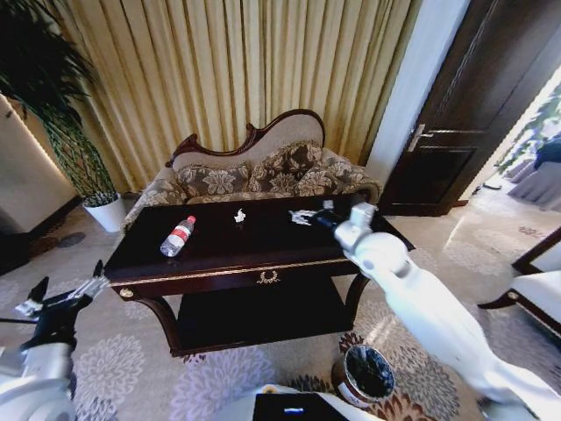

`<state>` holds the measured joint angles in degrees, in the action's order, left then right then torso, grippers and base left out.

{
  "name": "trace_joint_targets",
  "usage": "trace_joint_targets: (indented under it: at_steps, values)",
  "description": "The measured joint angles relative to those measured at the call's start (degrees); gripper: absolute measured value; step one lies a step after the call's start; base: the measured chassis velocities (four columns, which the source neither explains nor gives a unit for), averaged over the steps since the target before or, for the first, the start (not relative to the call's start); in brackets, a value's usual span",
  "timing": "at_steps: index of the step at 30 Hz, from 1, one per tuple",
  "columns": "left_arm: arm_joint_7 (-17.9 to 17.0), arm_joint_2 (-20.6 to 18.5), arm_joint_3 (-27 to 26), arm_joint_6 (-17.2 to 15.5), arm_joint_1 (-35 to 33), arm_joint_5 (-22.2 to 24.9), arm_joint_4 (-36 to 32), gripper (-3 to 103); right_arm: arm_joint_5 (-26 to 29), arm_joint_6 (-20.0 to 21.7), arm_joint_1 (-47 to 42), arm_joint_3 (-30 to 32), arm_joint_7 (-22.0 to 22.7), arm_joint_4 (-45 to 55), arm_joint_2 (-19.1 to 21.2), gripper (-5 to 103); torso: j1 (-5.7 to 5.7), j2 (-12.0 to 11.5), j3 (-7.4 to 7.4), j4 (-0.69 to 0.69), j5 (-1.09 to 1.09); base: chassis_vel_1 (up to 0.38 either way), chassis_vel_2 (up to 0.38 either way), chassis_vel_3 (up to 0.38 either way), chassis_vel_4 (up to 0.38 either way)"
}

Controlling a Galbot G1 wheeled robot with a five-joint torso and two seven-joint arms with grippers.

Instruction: Move to the front of the table and place the trash on the table into the trash bin.

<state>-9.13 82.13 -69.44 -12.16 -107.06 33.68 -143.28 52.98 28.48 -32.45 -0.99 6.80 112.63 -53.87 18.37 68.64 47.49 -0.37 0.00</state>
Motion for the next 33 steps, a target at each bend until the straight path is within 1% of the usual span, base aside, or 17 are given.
trace_joint_targets:
  at_steps: [1,2,5,6,7,8,9,12,13,15,16,18,19,21,22,27,33]
  values:
    - [0.0,-0.1,-0.2,0.1,0.0,0.0,0.0,100,0.3,0.3,2.7,-2.2,0.0,-1.7,-1.3,100,0.0,0.0,0.0,0.0,-0.02,0.0,0.0,0.0,0.0]
    - [0.0,-0.1,-0.2,0.1,0.0,0.0,0.0,100,0.3,0.3,2.7,-2.2,0.0,-1.7,-1.3,100,0.0,0.0,0.0,0.0,-0.02,0.0,0.0,0.0,0.0]
    - [0.1,-0.6,-0.5,0.7,-0.1,0.0,0.0,100,1.2,2.7,10.4,-9.2,0.0,-8.6,-7.1,100,0.0,0.0,0.0,0.0,-0.02,0.0,0.0,0.0,0.0]
    - [0.1,-0.6,-0.5,0.7,-0.1,0.0,0.0,100,1.2,2.7,10.4,-9.2,0.0,-8.6,-7.1,100,0.0,0.0,0.0,0.0,-0.02,0.0,0.0,0.0,0.0]
    - [0.2,-0.6,-0.5,0.7,-0.1,0.0,0.0,100,1.2,3.0,11.3,-10.3,0.0,-9.6,-8.0,100,0.01,0.0,0.0,0.0,-0.02,0.0,0.0,0.0,0.0]
    - [0.2,-0.6,-0.7,0.8,-0.2,-0.1,0.0,100,1.1,3.8,13.0,-12.4,0.0,-11.7,-10.1,100,0.0,0.0,0.0,-0.01,-0.01,0.0,0.0,0.0,0.0]
    - [0.2,-0.6,-0.7,0.8,-0.2,-0.1,0.0,100,1.1,3.8,13.0,-12.4,0.0,-11.7,-10.1,100,0.0,0.0,0.0,-0.01,-0.01,0.0,0.0,0.0,0.0]
    - [0.3,-0.4,-1.8,1.1,-0.6,-0.1,0.0,100,-0.4,4.9,16.5,-18.1,0.0,-17.8,-16.0,100,0.0,0.0,0.0,0.01,-0.03,0.0,0.0,0.0,0.0]
    - [0.3,-0.4,-1.8,1.1,-0.6,-0.1,0.0,100,-0.4,4.9,16.5,-18.1,0.0,-17.8,-16.0,100,0.0,0.0,0.0,0.01,-0.03,0.0,0.0,0.0,0.0]
    - [0.4,-0.3,-2.3,1.1,-0.6,0.0,0.0,100,-2.1,5.3,19.1,-21.5,0.0,-24.0,-21.5,100,0.0,0.0,0.0,0.0,-0.02,0.0,0.0,0.0,0.0]
    - [0.4,-0.3,-2.3,1.1,-0.6,0.0,0.0,100,-2.1,5.3,19.1,-21.5,0.0,-24.0,-21.5,100,0.0,0.0,0.0,0.0,-0.02,0.0,0.0,0.0,0.0]
    - [0.4,0.2,-2.3,1.2,-0.4,0.0,0.0,100,-3.6,5.4,20.9,-22.6,0.0,-29.4,-25.3,100,0.01,0.0,0.0,0.01,-0.02,0.0,0.0,0.0,0.0]
    - [0.4,0.2,-2.3,1.2,-0.4,0.0,0.0,100,-3.6,5.4,20.9,-22.6,0.0,-29.4,-25.3,100,0.01,0.0,0.0,0.01,-0.02,0.0,0.0,0.0,0.0]
    - [0.4,0.7,-2.0,1.2,-0.4,0.0,0.0,100,-5.3,5.3,22.6,-22.9,0.0,-34.5,-28.5,100,0.0,0.0,0.0,0.01,-0.02,0.0,0.0,0.0,0.0]
    - [0.4,0.7,-2.0,1.2,-0.4,0.0,0.0,100,-5.3,5.3,22.6,-22.9,0.0,-34.5,-28.5,100,0.0,0.0,0.0,0.01,-0.02,0.0,0.0,0.0,0.0]
    - [0.4,0.5,-2.2,1.3,-0.2,-0.1,0.0,100,-8.3,3.7,25.4,-23.2,0.0,-41.9,-31.7,100,0.0,0.0,0.0,-0.02,-0.01,0.0,0.0,0.0,0.0]
    - [0.4,0.6,-1.8,1.2,0.5,0.0,0.0,100,-10.3,2.7,27.7,-23.6,0.0,-50.0,-34.6,100,0.0,0.0,0.0,0.0,-0.01,0.0,0.0,0.0,0.0]
